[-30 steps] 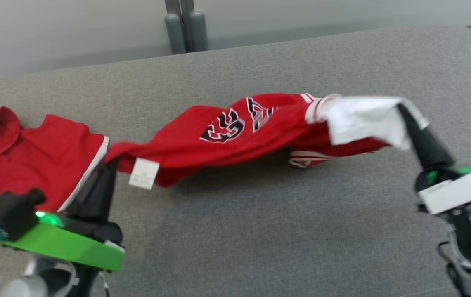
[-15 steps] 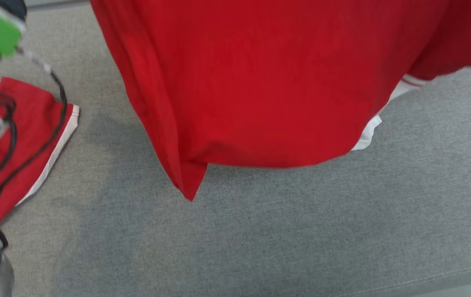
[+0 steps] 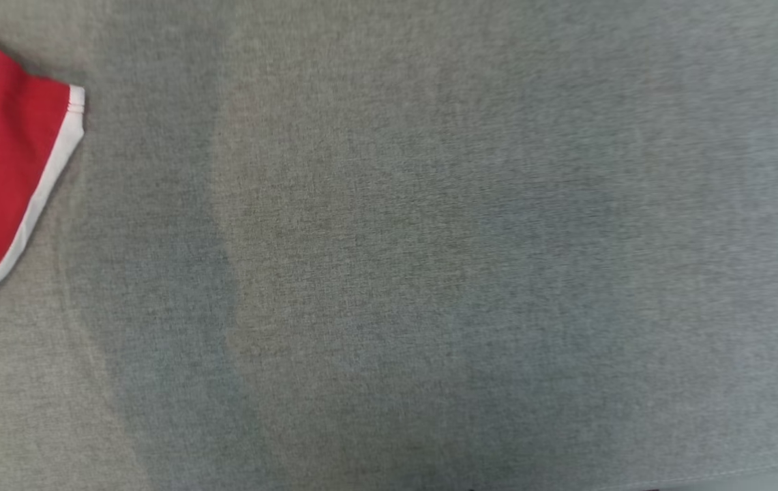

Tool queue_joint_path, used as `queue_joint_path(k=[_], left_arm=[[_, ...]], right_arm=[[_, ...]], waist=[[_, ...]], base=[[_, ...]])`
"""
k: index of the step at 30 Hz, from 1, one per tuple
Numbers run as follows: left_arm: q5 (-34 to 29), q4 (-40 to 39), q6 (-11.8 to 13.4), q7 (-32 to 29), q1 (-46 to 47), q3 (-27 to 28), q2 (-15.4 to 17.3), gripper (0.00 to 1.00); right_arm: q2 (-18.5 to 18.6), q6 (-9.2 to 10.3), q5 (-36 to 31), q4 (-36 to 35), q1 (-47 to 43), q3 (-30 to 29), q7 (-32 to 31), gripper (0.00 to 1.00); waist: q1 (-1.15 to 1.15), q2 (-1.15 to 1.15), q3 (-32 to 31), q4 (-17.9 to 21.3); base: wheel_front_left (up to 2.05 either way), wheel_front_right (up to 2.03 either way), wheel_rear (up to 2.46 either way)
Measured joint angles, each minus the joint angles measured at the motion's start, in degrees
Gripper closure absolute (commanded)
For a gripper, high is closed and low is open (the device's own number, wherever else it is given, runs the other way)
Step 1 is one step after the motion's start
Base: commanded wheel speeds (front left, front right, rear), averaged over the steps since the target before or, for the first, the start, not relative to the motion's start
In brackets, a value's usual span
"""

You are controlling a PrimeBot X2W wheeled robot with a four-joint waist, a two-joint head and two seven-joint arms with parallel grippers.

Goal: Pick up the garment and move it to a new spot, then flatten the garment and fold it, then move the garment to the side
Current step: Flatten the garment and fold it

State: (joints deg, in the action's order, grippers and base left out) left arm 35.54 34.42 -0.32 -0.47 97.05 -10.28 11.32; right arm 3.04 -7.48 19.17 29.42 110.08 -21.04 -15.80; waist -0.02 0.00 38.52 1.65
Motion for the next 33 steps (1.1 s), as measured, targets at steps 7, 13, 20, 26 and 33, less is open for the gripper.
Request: queue_joint_path(k=[7,13,20,26,33], left_arm=[[-0.4,13.3,-5.8,9.9,-4.6,-3.1,-1.8,1.0],[4.2,14.2,-7.0,12.7,-21.3,-9.6,-2.7,1.0],[10.8,0.5,-7.2,14.5,-42.5,-15.9,4.3,1.0],[12.3,-10.5,-5.8,15.6,-64.0,-13.0,7.7,1.0],[15.3,-22.5,-0.5,14.6,-91.0,-16.8,6.2,1.0]], right_arm=[[-0.2,0.0,11.8,4.7,-9.4,8.9,4.9,1.0],[2.7,0.01,26.7,-7.0,-39.5,14.8,4.6,1.0],[7.7,0.01,41.0,-23.7,-69.4,16.7,4.8,1.0],[10.0,0.01,45.5,-29.1,-85.7,19.4,4.3,1.0],[13.8,0.01,47.8,-33.5,-109.7,19.5,-0.1,1.0]], waist=[[0.0,0.0,6.0,-1.2],[0.0,0.0,5.2,-1.7],[0.02,0.0,0.1,-1.6],[0.02,0.0,-7.4,-0.3],[0.02,0.0,-18.5,1.2]], base=[[0.0,0.0,0.0],[0.0,0.0,0.0],[0.0,0.0,0.0],[0.0,0.0,0.0],[0.0,0.0,0.0]])
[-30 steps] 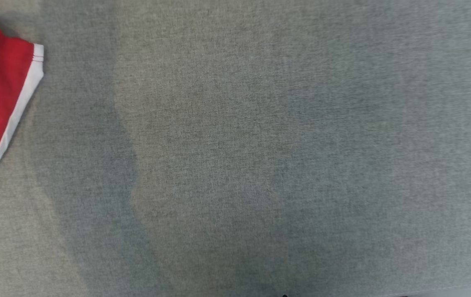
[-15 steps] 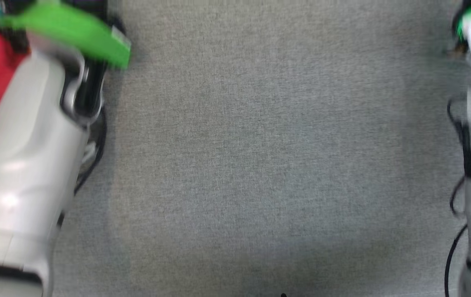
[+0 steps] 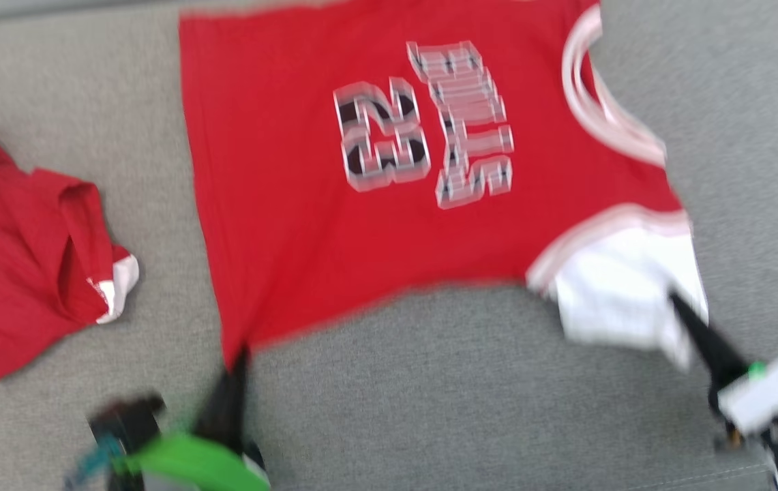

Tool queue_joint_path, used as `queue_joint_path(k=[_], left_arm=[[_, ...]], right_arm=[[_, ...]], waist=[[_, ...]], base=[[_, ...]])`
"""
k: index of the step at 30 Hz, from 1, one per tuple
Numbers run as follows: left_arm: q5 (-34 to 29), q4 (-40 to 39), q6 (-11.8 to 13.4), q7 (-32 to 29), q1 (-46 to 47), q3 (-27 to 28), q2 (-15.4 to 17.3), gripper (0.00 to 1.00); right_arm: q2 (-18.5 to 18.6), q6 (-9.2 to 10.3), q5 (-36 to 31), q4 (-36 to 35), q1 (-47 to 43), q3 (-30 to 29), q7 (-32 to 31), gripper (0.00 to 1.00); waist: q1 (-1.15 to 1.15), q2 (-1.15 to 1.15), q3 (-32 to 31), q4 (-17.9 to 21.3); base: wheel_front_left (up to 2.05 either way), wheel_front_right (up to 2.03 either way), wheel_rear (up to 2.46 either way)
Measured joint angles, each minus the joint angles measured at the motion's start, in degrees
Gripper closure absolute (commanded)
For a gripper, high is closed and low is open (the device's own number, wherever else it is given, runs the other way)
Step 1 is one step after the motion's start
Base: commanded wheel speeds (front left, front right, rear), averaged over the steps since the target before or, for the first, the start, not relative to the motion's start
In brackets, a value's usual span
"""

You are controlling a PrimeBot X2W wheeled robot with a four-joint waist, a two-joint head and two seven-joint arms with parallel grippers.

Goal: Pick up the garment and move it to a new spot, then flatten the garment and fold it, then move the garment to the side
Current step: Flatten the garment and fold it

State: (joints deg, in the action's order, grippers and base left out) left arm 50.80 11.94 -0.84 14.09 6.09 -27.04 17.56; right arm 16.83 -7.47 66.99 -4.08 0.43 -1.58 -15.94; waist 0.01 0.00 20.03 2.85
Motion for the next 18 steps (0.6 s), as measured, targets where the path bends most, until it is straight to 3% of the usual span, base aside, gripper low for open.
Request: queue_joint_path(k=[3,9,13,18], left_arm=[[1.8,-4.5,3.0,-0.1,-9.8,-0.7,-0.9,1.0],[3.7,-14.6,5.0,-1.0,-21.5,-2.0,-0.3,1.0],[4.7,-19.9,6.4,-4.1,-21.9,-1.3,2.0,1.0],[6.9,-22.6,6.5,-9.3,-16.7,0.2,3.7,1.0]], right_arm=[[0.4,0.0,0.0,-1.4,-10.6,-0.7,-0.3,1.0],[0.0,0.0,0.2,-3.6,-24.4,-3.2,2.7,1.0],[0.0,0.0,0.4,-4.5,-22.9,-2.9,3.0,1.0],[1.2,0.0,-2.8,-4.2,-15.5,-2.0,3.1,1.0]], waist=[[0.0,0.0,-4.3,0.6],[0.0,0.0,-11.0,1.4],[0.0,0.0,-12.5,2.1],[0.0,0.0,-11.3,2.5]], base=[[0.0,0.0,0.0],[0.0,0.0,0.0],[0.0,0.0,0.0],[0.0,0.0,0.0]])
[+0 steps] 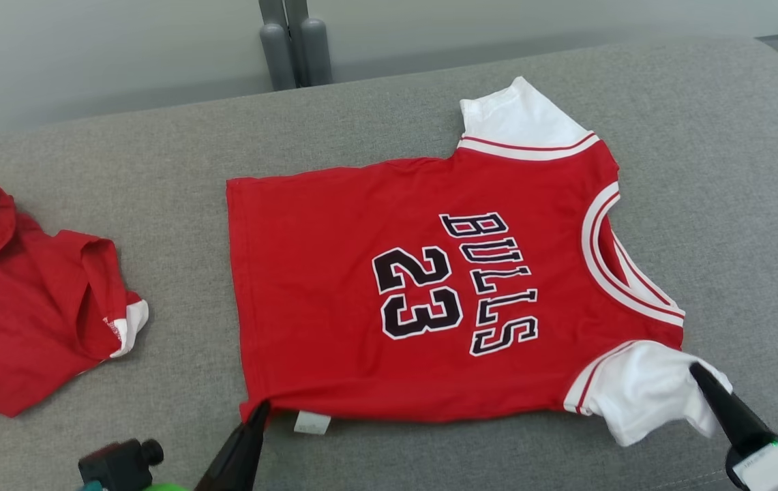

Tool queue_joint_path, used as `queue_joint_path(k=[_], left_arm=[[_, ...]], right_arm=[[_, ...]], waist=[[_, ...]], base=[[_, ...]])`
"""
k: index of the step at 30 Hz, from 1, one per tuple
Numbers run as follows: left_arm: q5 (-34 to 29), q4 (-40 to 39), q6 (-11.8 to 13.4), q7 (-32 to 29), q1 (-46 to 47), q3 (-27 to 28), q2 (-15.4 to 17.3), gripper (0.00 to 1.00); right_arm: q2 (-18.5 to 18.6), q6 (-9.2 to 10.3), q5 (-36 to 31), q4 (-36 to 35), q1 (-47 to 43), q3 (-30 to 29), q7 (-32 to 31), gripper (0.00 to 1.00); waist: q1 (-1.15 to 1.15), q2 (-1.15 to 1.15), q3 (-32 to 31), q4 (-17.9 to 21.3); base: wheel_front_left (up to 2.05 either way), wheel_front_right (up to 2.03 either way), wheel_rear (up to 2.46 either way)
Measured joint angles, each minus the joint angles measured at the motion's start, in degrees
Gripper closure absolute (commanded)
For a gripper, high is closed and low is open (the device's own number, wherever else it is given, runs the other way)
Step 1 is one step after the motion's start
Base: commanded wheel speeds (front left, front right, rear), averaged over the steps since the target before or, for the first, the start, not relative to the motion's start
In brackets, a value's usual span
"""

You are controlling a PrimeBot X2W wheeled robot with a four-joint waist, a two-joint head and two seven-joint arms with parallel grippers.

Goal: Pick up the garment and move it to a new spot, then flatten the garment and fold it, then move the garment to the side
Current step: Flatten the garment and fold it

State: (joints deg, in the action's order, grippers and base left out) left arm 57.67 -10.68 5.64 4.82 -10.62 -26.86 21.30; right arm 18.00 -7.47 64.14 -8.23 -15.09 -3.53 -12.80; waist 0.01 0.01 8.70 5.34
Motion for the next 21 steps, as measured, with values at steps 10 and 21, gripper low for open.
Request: queue_joint_path(k=[10,21], left_arm=[[3.0,0.5,1.7,-9.0,12.4,1.0,0.9,1.0],[3.0,11.3,2.9,-15.4,23.5,-0.5,-0.2,1.0]], right_arm=[[4.3,0.0,-9.8,3.7,16.0,4.5,-8.9,1.0],[5.1,0.0,-15.6,10.8,30.8,5.7,-18.9,1.0]], waist=[[0.0,0.0,3.0,-0.7],[0.0,0.0,5.7,-3.1]], base=[[0.0,0.0,0.0],[0.0,0.0,0.0]])
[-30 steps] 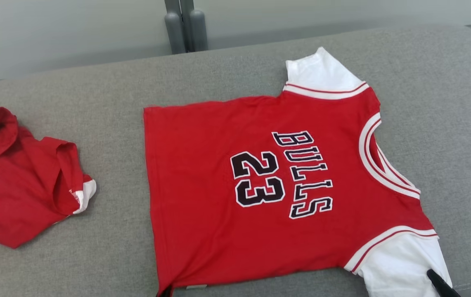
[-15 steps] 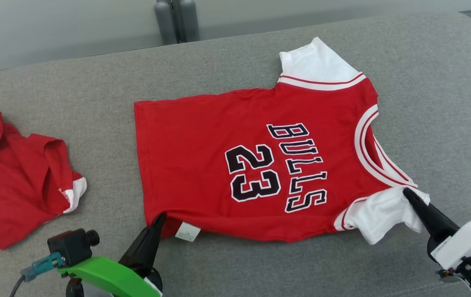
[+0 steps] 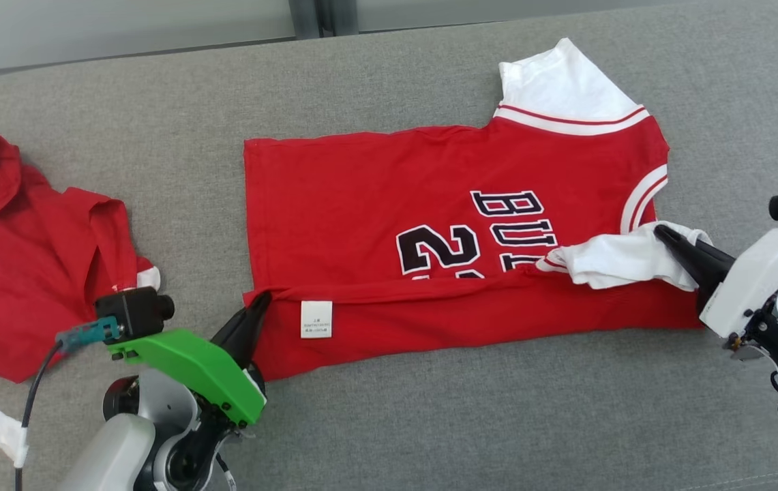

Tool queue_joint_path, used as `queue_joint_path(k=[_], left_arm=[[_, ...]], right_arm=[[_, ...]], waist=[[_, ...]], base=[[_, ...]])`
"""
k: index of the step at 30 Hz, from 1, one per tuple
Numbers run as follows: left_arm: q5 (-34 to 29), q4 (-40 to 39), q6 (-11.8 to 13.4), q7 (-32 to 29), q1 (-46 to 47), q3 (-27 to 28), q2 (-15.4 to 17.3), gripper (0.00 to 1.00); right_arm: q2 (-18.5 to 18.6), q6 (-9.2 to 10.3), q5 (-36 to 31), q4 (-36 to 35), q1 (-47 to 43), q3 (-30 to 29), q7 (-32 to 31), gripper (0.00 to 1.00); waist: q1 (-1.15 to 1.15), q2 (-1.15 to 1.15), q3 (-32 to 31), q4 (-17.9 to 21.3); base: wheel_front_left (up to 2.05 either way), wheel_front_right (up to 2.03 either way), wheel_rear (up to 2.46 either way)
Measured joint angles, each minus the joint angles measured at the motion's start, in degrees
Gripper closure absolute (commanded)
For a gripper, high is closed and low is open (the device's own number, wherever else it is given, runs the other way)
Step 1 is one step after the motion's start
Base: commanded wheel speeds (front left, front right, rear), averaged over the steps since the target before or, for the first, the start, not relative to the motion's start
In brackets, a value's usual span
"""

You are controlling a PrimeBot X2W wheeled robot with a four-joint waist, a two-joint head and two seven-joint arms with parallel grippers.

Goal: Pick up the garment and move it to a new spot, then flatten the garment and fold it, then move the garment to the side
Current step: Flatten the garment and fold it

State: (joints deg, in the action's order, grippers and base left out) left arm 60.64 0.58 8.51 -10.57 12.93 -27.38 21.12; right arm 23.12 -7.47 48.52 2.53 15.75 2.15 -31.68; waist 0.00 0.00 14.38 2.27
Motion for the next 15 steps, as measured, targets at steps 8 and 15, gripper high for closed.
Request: queue_joint_path(k=[8,15], left_arm=[[-0.5,4.0,-1.5,-1.3,2.3,-1.4,0.0,0.0],[1.0,-2.4,-0.9,1.9,-6.3,1.7,3.0,0.0]], right_arm=[[1.0,0.0,-6.8,2.5,5.4,1.9,3.6,0.0],[7.1,-0.01,-8.2,-4.2,-1.5,3.3,6.3,0.0]], waist=[[0.0,0.0,1.2,-0.3],[0.0,0.0,0.7,1.6]], base=[[0.0,0.0,0.0],[0.0,0.0,0.0]])
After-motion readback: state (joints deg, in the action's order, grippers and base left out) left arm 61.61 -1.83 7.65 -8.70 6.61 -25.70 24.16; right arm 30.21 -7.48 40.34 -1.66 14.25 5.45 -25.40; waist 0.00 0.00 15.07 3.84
